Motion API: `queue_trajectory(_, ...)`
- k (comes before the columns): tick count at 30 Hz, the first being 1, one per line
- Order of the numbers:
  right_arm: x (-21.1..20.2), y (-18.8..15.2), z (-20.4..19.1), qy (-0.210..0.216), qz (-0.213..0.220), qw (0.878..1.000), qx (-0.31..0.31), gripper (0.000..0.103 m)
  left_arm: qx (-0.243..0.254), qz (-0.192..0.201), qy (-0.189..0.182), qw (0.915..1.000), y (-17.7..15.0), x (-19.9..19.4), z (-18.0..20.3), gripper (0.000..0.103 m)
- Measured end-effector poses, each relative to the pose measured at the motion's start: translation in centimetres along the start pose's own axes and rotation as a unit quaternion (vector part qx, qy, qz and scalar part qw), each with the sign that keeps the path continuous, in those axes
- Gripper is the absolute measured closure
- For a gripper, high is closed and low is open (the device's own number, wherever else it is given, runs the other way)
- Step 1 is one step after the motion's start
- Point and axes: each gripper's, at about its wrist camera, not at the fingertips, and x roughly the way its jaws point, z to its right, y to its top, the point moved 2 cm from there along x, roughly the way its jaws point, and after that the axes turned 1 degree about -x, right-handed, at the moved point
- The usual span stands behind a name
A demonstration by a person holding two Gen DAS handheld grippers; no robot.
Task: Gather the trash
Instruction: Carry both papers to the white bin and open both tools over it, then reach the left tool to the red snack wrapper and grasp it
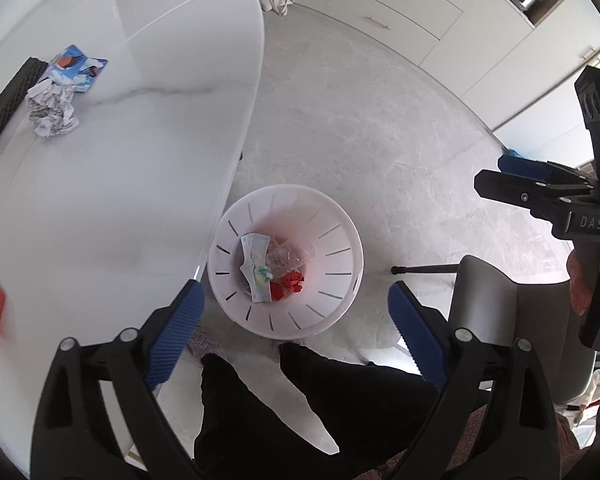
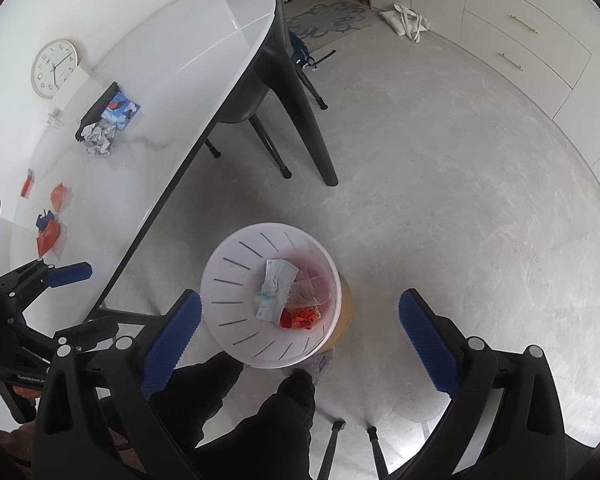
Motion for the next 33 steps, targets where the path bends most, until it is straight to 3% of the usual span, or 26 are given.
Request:
queue_trajectory(8,0.1,1.2,-1.9,-0.005,0.002,1.0,-0.018,0.004,-0.03,0.026,0.034,0.9986,-0.4,-2.2,-2.2,0.012)
queue_trajectory(12,0.2,2.4,-4.6,-0.002,0.009,0.999,-0.051,0.003,-0.028,0.053,0.079,0.9951,-1.1,-4.5,-4.5,0.011)
queue_trajectory(16,0.4,4.0,-8.8,0.031,0.015,0.996,-0.079,0.003,-0.03,0.071,0.125,0.9891,-2.5,-7.2,-8.7,0.01)
queue_trajectory(22,0.8,5.8,-15.5,0.059,0.025,0.992,-0.109,0.003,0.046,0.06,0.185,0.9798,-4.9,-9.3,-15.5,0.01)
queue_trajectory(25,0.9,6.2,-18.5,0.068,0.027,0.991,-0.113,0.003,0.089,0.048,0.184,0.9776,-5.7,-9.3,-18.4,0.011)
queue_trajectory(30,1.5,6.1,-21.8,0.073,0.019,0.992,-0.1,0.003,0.133,0.029,0.15,0.9793,-5.7,-8.5,-21.4,0.027)
queue_trajectory(33,1.8,5.7,-23.1,0.072,0.012,0.994,-0.087,0.003,0.153,0.021,0.129,0.9796,-5.5,-7.9,-22.7,0.03)
